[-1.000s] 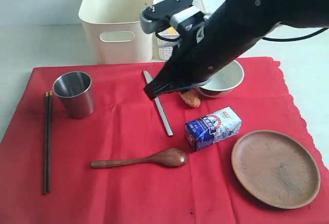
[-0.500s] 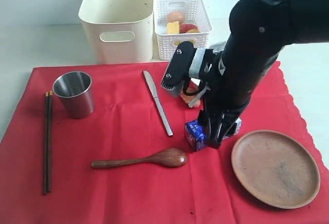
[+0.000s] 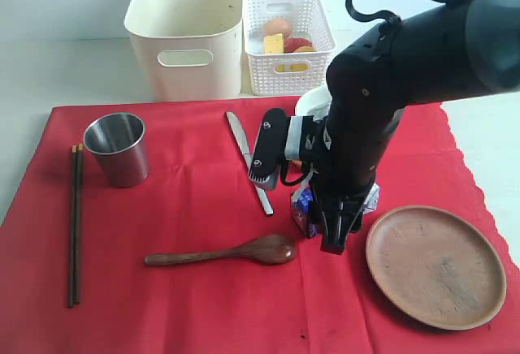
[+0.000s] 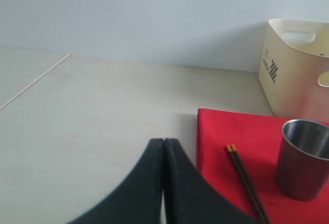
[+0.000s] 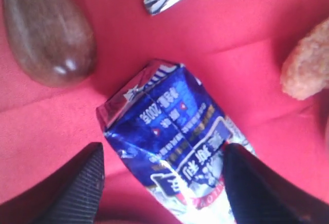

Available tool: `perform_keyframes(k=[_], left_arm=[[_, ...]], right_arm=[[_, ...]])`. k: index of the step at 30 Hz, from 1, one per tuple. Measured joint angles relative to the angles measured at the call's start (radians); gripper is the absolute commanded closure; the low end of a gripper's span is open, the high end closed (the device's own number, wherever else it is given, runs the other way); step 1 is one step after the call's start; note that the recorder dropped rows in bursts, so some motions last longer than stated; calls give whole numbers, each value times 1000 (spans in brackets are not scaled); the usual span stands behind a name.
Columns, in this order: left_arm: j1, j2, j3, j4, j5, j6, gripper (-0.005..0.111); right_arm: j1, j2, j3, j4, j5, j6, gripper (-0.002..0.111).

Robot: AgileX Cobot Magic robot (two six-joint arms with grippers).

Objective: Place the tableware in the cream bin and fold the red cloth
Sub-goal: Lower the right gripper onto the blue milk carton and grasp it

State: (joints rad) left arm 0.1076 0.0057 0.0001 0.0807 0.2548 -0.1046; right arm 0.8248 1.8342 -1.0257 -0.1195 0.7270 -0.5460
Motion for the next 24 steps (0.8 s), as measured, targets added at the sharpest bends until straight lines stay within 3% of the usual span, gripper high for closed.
perform_keyframes(k=[10, 12, 16, 18, 24], left_arm=[[0, 0, 0, 0, 0, 0, 106], [0, 0, 0, 0, 0, 0, 106], [0, 0, 0, 0, 0, 0, 106], [0, 0, 0, 0, 0, 0, 106], [0, 0, 0, 0, 0, 0, 106]], right_arm=[[0, 44, -12, -30, -44, -15, 46], [0, 45, -12, -31, -44, -15, 52], [0, 46, -12, -38, -44, -15, 95], [4, 49, -12, -44, -38, -15, 108], [4, 41, -15, -52, -28, -15, 108]])
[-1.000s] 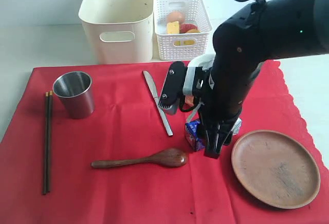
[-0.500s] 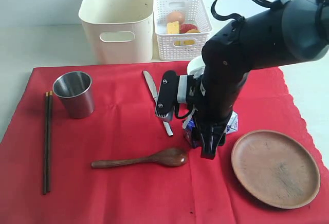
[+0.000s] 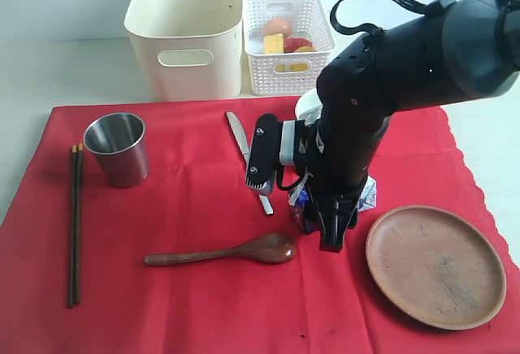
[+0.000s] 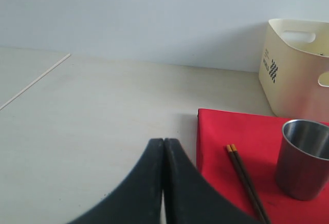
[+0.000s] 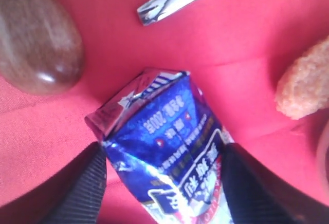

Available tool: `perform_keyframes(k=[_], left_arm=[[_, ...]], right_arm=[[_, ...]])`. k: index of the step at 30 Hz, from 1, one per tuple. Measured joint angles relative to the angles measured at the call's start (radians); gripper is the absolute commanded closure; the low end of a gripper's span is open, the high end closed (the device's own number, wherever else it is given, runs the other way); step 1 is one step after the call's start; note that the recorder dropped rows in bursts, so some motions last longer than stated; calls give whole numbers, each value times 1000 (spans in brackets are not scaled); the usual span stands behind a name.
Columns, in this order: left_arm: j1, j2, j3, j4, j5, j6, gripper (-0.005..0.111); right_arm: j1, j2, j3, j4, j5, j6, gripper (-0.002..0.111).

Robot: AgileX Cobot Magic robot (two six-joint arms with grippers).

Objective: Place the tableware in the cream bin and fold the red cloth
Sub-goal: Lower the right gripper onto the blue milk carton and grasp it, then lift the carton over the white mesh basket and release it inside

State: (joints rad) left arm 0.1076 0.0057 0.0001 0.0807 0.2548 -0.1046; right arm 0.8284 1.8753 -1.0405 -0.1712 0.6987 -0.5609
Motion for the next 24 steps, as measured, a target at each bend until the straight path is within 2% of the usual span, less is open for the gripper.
perform_keyframes(k=[12, 24], left_arm=[[0, 0, 0, 0, 0, 0, 106], [0, 0, 0, 0, 0, 0, 106]], right_arm=[[0, -97, 12, 6, 32, 8, 108], [0, -101, 14, 23, 33, 12, 108]])
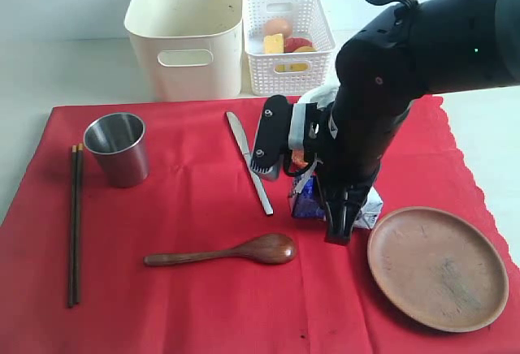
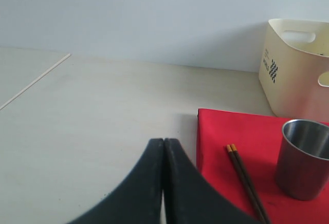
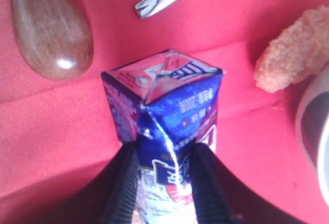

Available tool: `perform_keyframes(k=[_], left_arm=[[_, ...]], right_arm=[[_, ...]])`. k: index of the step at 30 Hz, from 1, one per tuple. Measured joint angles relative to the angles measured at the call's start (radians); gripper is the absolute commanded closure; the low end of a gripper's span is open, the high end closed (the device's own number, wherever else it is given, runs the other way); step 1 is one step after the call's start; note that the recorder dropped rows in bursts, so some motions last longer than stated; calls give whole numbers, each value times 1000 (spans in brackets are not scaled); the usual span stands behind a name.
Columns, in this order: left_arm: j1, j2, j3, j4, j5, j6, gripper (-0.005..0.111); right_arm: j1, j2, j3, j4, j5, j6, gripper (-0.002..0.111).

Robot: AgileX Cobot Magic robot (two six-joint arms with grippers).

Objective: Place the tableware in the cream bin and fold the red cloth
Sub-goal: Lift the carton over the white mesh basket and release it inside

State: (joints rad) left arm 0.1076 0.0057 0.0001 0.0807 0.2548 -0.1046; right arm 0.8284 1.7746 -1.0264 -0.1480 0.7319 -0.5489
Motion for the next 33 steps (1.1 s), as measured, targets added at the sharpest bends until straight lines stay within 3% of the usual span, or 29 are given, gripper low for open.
perform_keyframes(k=[33], left_arm=[[0, 0, 0, 0, 0, 0, 106]], right_arm=[[0, -106, -6, -85, -15, 100, 108]])
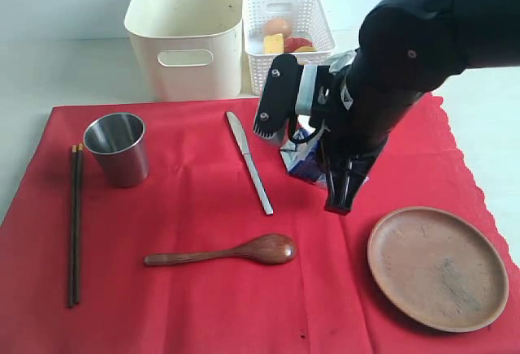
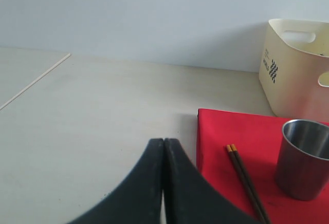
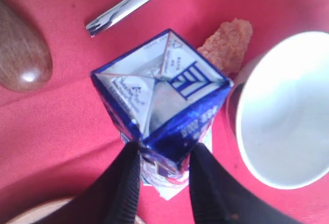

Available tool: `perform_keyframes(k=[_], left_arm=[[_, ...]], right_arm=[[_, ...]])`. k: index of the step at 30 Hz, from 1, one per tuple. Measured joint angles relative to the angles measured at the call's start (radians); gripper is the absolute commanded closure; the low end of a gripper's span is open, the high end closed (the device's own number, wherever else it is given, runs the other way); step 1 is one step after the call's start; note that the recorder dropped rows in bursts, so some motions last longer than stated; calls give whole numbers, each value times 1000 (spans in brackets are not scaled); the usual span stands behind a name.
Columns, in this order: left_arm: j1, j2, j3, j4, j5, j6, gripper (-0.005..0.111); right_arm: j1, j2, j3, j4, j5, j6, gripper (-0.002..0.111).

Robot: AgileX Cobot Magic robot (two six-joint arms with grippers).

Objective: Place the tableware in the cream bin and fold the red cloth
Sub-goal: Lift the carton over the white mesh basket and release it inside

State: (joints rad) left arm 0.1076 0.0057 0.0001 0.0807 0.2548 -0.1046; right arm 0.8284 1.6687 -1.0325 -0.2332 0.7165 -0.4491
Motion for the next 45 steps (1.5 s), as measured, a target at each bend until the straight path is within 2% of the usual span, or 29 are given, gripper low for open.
perform_keyframes(k=[17, 32, 45], left_arm=[[0, 0, 0, 0, 0, 0, 106], [0, 0, 0, 0, 0, 0, 106], [0, 0, 0, 0, 0, 0, 106]], right_arm=[[0, -88, -1, 0, -90, 0, 108], [0, -88, -1, -2, -272, 0, 108], [-74, -88, -1, -2, -387, 0, 108]])
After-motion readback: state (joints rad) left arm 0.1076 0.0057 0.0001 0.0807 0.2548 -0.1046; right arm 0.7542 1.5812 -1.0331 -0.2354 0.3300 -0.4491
